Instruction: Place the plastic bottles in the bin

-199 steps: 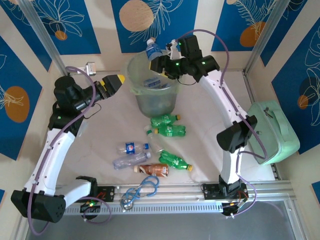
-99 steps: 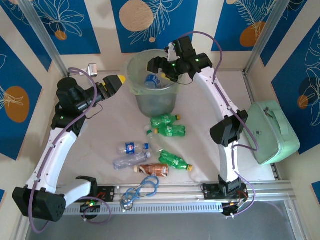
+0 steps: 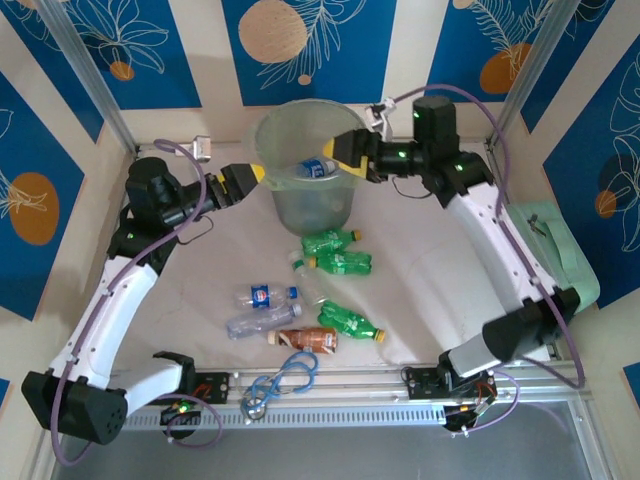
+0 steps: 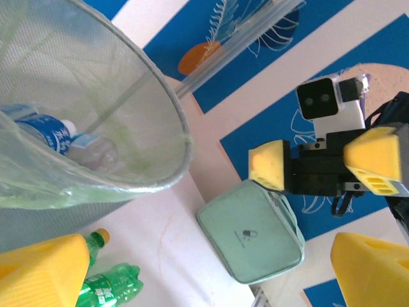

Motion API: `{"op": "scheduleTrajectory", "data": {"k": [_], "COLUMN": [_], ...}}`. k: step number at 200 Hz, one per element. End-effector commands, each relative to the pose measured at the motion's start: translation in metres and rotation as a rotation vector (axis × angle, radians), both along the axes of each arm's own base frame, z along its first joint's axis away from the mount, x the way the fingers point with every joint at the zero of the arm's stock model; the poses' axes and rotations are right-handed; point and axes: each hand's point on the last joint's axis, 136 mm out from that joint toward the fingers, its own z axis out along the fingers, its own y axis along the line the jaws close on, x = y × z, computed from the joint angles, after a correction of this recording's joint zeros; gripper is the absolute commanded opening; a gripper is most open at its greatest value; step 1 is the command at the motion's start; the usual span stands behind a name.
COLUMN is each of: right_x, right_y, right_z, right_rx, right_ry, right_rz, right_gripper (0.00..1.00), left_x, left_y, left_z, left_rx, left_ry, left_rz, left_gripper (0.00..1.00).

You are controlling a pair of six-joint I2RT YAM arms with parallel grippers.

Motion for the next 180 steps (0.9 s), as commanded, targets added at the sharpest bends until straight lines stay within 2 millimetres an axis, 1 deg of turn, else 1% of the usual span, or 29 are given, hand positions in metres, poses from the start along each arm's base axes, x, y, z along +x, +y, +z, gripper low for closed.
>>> {"op": "scheduleTrajectory", "data": {"k": [1, 14, 27, 40, 54, 62, 78, 96, 106, 119, 131, 158, 180], "right_x": [-0.043, -0.059, -0.07, -0.075, -0.078, -0.075, -0.073, -0.082, -0.087, -0.09, -0.088, -0.072, -0.057], "right_y": [0.003, -0.001, -0.005, -0.011, -0.017, -0.022, -0.032, -0.034, -0.036, -0.042, -0.051, -0.075, -0.081], "right_z": [0.009, 0.001, -0.011, -0.026, -0.047, -0.067, -0.116, -0.167, -0.19, -0.213, -0.229, -0.263, -0.281], "right_rx": [0.106, 0.114, 0.104, 0.078, 0.026, -0.034, -0.18, -0.329, -0.416, -0.502, -0.563, -0.703, -0.72], "right_ry": [-0.001, 0.018, 0.039, 0.061, 0.09, 0.116, 0.204, 0.264, 0.283, 0.309, 0.334, 0.403, 0.455], "right_rz": [0.183, 0.203, 0.191, 0.162, 0.104, 0.047, -0.043, -0.081, -0.098, -0.13, -0.177, -0.295, -0.335], "right_gripper": [0.92, 0.92, 0.92, 0.92, 0.92, 0.92, 0.92, 0.92, 0.92, 0.92, 0.93, 0.95, 0.96], "left_x": [-0.011, -0.011, -0.011, -0.011, -0.011, -0.01, -0.009, -0.007, -0.005, -0.003, -0.001, 0.004, 0.004], "left_y": [-0.009, -0.014, -0.018, -0.022, -0.026, -0.027, -0.03, -0.032, -0.032, -0.033, -0.033, -0.034, -0.034], "left_z": [0.015, 0.015, 0.014, 0.013, 0.011, 0.01, 0.006, 0.002, 0.001, 0.001, -0.001, -0.004, -0.007], "left_rx": [0.009, 0.012, 0.013, 0.016, 0.022, 0.025, 0.03, 0.034, 0.034, 0.034, 0.034, 0.025, 0.012], "left_ry": [-0.066, -0.065, -0.062, -0.061, -0.057, -0.051, -0.043, -0.033, -0.029, -0.025, -0.021, -0.008, 0.002], "left_rz": [-0.046, -0.055, -0.065, -0.072, -0.074, -0.076, -0.078, -0.073, -0.07, -0.067, -0.061, -0.049, -0.047], "left_gripper": [0.96, 0.95, 0.95, 0.95, 0.95, 0.94, 0.93, 0.93, 0.93, 0.92, 0.91, 0.9, 0.89]}}
